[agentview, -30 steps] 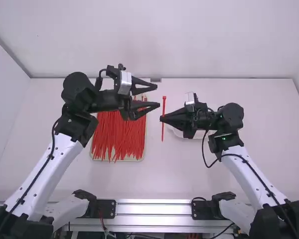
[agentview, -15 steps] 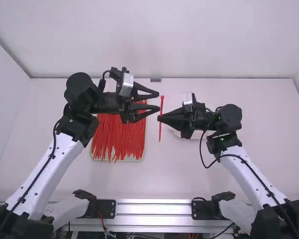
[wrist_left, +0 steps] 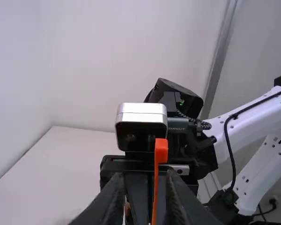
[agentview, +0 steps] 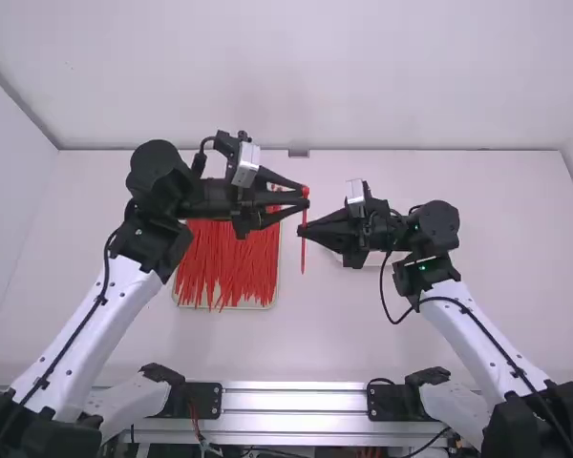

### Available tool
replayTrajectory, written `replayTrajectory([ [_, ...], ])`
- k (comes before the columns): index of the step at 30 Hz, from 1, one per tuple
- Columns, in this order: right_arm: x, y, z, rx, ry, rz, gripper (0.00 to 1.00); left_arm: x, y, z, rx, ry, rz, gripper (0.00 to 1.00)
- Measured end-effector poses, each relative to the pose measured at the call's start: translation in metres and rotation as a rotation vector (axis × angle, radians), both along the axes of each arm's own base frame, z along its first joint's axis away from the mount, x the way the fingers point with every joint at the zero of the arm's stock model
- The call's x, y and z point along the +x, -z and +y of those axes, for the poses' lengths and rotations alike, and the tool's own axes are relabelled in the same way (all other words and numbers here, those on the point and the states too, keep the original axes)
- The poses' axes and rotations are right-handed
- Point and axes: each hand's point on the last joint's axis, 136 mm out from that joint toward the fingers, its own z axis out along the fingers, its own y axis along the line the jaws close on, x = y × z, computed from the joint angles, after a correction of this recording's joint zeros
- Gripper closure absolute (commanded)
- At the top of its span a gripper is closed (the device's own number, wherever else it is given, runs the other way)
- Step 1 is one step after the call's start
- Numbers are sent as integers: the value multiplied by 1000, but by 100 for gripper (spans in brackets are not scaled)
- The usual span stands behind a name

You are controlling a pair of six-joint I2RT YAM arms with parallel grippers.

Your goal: Fasten the cable tie

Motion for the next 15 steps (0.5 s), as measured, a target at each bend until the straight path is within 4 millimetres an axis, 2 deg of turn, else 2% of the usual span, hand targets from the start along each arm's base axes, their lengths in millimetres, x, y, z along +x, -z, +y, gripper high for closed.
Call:
replayTrajectory([
  [2, 0, 0, 0, 0, 0, 0, 100, -1, 0, -1, 0, 4, 3, 95],
  [3, 0, 0, 0, 0, -1, -2, 100, -1, 0, -1, 0, 5, 1, 98],
  [6, 0, 0, 0, 0, -1, 0, 100, -1, 0, -1, 0, 5, 0, 98],
  [7, 0, 0, 0, 0, 0, 1, 97, -1, -1, -1, -2, 5, 3, 98],
  [9, 0, 1, 0, -2, -1, 6, 81, -1, -4, -1, -12, 6, 6, 98],
  [11, 1, 4, 0, -11, -1, 26, 70, -1, -10, 1, -28, 5, -7, 98],
  [15, 3, 14, 1, -36, 1, 62, 62, -7, -24, 2, -63, 27, -39, 98],
])
